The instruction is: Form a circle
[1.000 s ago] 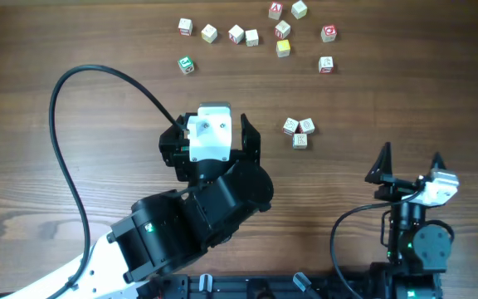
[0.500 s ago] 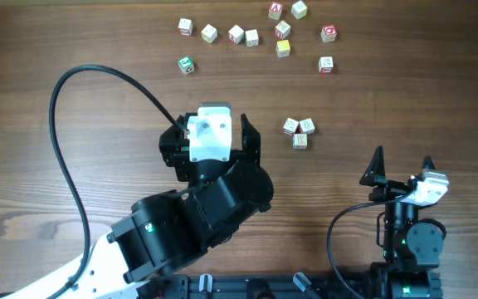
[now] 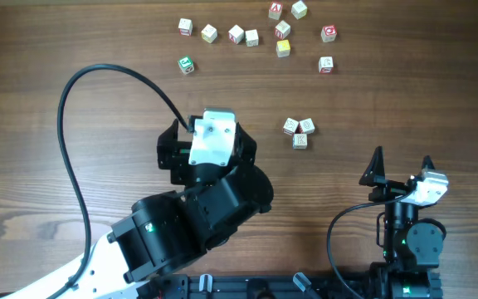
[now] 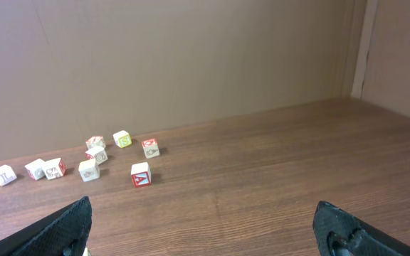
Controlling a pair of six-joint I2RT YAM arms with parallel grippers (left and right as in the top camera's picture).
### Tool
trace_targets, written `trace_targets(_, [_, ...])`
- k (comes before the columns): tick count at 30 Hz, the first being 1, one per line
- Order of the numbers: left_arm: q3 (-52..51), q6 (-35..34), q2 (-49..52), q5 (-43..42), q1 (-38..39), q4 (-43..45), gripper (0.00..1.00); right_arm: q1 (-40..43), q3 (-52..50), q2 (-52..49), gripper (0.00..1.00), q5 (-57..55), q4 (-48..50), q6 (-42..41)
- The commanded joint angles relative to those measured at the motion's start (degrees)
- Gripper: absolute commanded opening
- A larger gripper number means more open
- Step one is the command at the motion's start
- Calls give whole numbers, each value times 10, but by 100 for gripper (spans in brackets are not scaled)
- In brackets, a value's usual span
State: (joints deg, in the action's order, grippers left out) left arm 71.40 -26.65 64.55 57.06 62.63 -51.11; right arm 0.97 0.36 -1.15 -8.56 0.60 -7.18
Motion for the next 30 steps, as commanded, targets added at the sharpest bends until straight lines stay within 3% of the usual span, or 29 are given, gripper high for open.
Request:
trace_targets(1, [-1,7,4,-38,-5,-3,100,2,0,9,100,9,5,11])
trace_targets(5, [-44,-50,-20,-105,-75,38,100,2,0,9,100,9,5,12])
trace_targets(9, [-173,-50,-117,-265,-223,172,100,2,0,9,100,9,5,11])
trace_targets(12, [-290,2,-209,-358,-314,264,100,2,0,9,99,9,5,11])
trace_targets(17, [-503,36,-395,-403,-436,358,100,2,0,9,100,9,5,12])
trace_targets(20, [-608,100,-504,-467,-506,421,100,2,0,9,100,9,5,11])
trace_targets(24, [-671,147,-607,-523,-585,424,100,2,0,9,100,9,5,11])
trace_targets(30, [-711,220,-633,-527,-643,475,100,2,0,9,99,9,5,11])
